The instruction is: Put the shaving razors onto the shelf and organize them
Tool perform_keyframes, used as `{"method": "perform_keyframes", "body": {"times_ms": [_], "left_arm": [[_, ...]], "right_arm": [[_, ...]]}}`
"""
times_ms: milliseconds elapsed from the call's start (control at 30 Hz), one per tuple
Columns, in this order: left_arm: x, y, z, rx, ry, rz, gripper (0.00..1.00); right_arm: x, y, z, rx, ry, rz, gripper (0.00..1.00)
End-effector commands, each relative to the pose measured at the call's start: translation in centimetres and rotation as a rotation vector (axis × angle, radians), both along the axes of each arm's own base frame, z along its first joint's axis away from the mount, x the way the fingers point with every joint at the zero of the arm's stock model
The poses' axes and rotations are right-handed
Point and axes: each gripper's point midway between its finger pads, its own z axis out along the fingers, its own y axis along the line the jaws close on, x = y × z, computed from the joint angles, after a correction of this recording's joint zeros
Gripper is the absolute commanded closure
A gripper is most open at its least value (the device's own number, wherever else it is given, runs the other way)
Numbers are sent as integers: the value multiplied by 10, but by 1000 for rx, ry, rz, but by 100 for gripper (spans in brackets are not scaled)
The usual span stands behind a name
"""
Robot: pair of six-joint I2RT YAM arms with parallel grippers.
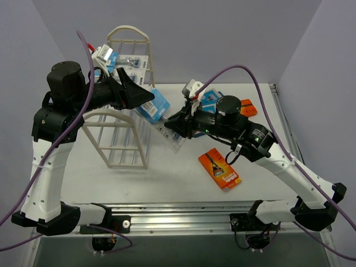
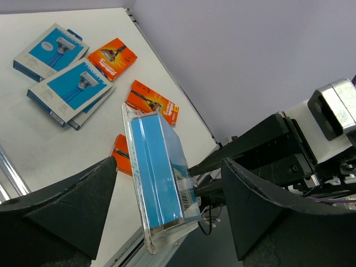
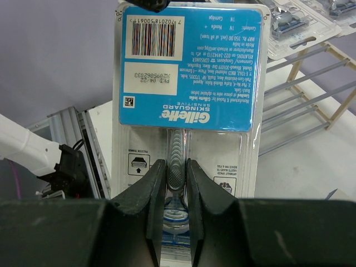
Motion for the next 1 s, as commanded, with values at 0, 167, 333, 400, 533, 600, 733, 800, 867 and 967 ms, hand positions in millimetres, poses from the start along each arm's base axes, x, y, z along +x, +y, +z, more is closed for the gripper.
{"method": "perform_keyframes", "body": {"times_ms": [0, 167, 333, 400, 533, 600, 733, 800, 867, 967], "left_arm": [[-3, -7, 0, 1, -13, -33, 16], [-10, -17, 1, -7, -10, -84, 35], [-8, -18, -8, 25, 11, -81, 43], [-8, -19, -10, 28, 12, -83, 46], [-6, -18, -14, 39, 17, -77, 57], [-5, -18, -13, 40, 12, -70, 65], [-2, -12, -4, 38, -14, -24, 97], [0, -9, 0, 36, -24, -1, 98], [4, -4, 6, 34, -33, 40, 98], [6, 6, 16, 8, -37, 89, 98]], "right_arm": [[0, -6, 31, 63, -86, -24, 100], [7, -8, 35, 76, -102, -65, 100], [10, -8, 40, 95, -116, -84, 100], [11, -8, 40, 96, -118, -86, 100], [10, -10, 38, 98, -121, -89, 100], [10, -10, 35, 94, -118, -90, 100], [13, -18, 36, 99, -116, -136, 93], [13, -21, 38, 106, -118, -149, 88], [14, -30, 46, 131, -123, -185, 64], [13, -41, 58, 182, -136, -226, 42]]}}
